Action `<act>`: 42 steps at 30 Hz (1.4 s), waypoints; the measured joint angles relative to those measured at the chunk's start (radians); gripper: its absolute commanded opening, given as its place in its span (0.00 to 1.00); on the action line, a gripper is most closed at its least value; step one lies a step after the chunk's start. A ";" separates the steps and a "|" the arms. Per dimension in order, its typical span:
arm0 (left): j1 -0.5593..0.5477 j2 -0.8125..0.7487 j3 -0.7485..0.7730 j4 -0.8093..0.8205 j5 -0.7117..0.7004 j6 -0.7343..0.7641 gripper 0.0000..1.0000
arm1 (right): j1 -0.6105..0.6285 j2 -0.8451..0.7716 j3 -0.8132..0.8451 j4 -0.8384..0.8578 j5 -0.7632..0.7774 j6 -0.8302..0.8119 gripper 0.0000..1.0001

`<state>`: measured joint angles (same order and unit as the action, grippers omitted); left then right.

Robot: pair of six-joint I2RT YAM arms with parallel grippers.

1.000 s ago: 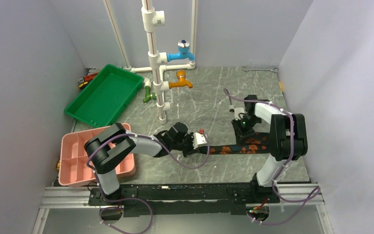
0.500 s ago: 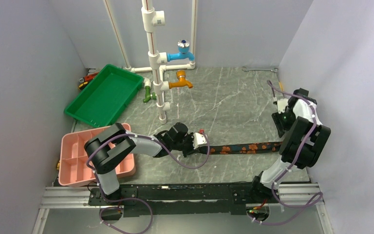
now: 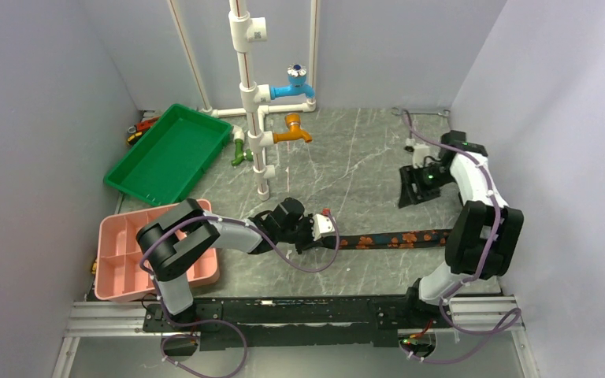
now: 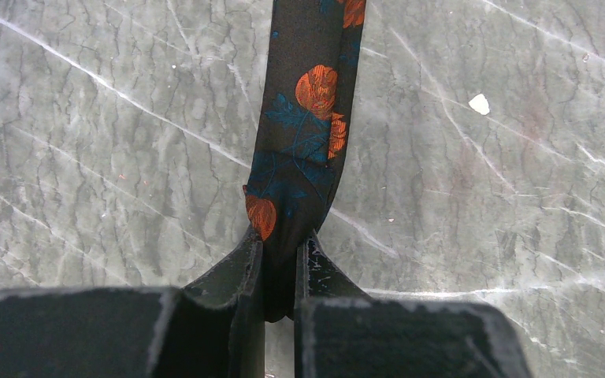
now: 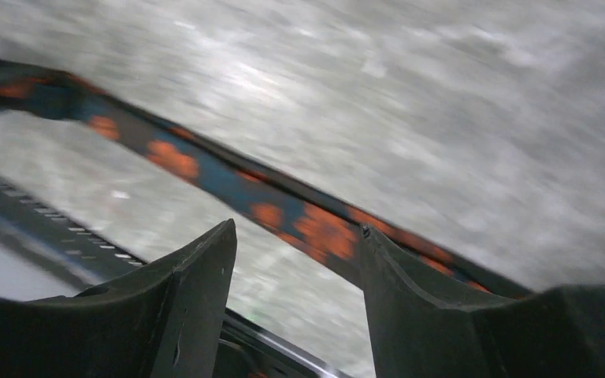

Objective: Roll the ties
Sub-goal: Roll the tie at the center of the board.

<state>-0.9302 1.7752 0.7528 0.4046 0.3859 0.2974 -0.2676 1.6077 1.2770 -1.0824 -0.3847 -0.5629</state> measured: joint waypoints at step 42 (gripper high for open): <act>0.002 0.000 0.014 -0.026 -0.002 -0.029 0.44 | 0.577 0.235 -0.359 0.576 -0.494 0.668 0.00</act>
<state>-0.9287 1.7756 0.7673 0.3786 0.3836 0.2680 0.3096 1.8431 0.9184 -0.5068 -0.8787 0.1055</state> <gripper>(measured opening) 0.202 0.016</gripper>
